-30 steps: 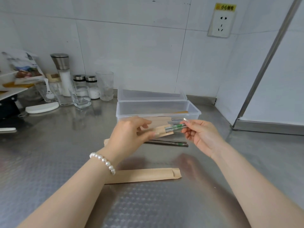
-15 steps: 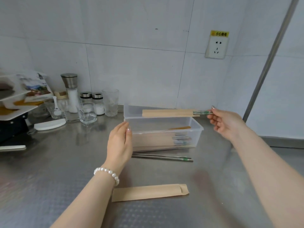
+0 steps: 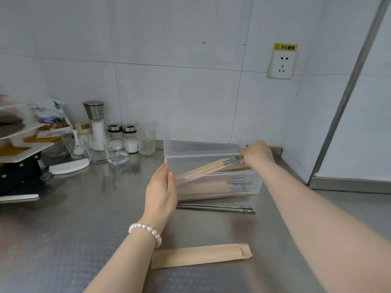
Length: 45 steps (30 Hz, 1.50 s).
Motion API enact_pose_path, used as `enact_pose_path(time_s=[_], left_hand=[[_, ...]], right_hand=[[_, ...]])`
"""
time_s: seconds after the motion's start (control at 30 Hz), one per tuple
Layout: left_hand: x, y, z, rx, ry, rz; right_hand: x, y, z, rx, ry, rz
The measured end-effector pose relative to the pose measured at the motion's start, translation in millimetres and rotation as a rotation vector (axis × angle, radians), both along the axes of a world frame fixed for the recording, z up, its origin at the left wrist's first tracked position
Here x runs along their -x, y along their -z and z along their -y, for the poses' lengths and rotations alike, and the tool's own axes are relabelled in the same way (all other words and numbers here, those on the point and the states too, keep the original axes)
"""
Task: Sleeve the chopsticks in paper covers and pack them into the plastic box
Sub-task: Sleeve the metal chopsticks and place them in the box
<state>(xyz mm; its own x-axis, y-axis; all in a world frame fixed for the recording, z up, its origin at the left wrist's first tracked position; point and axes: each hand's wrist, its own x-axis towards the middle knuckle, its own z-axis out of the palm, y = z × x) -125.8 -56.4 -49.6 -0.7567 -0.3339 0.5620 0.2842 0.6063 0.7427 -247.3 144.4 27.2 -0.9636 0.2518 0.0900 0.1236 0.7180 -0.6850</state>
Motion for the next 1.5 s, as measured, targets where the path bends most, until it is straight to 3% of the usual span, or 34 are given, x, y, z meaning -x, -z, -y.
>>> enact_pose_path(time_s=[0.17, 0.3, 0.4, 0.53, 0.6, 0.67, 0.8, 0.97, 1.07, 1.2, 1.3, 1.5], left_hand=[[-0.3, -0.2, -0.1, 0.013, 0.018, -0.025], [2.5, 3.1, 2.1, -0.015, 0.026, 0.034], [1.3, 0.7, 0.6, -0.015, -0.028, 0.034], [-8.9, -9.3, -10.7, 0.102, -0.076, -0.178], [-14.1, -12.2, -16.5, 0.152, 0.046, -0.198], [-20.6, -15.2, -25.4, 0.188, 0.268, -0.053], [-32.6, -15.3, -45.9, 0.249, 0.583, 0.411], [-36.8, -14.3, -50.5, 0.452, 0.725, 0.634], [-37.9, -15.8, -51.8, 0.563, 0.704, 0.668], [-35.6, -15.3, -50.6, 0.552, 0.673, 0.678], [-32.9, -16.3, -48.9, 0.446, 0.647, 0.635], [-28.0, -14.6, -44.0, 0.257, 0.544, 0.508]], right_hand=[[-11.0, 7.2, 7.2, -0.429, 0.014, -0.036], [-12.4, 4.0, -0.9, -0.583, 0.000, -0.042], [-14.8, -7.9, -12.8, -0.515, -0.016, -0.129], [-28.0, -15.7, -29.7, -0.399, -0.068, -0.311], [-37.4, -11.4, -34.9, -0.274, -0.116, -0.389], [-49.2, -4.6, -35.2, -0.149, -0.195, -0.409], [-79.5, 10.6, -24.3, -0.104, -0.418, -0.289], [-89.0, 46.4, -18.0, -0.016, -0.518, -0.131], [-89.3, 54.1, -22.1, -0.001, -0.547, -0.097], [-93.8, 49.8, -32.6, 0.093, -0.598, -0.071], [-102.6, 43.6, -39.3, 0.234, -0.713, 0.055], [-113.6, 42.2, -36.5, 0.173, -0.865, 0.234]])
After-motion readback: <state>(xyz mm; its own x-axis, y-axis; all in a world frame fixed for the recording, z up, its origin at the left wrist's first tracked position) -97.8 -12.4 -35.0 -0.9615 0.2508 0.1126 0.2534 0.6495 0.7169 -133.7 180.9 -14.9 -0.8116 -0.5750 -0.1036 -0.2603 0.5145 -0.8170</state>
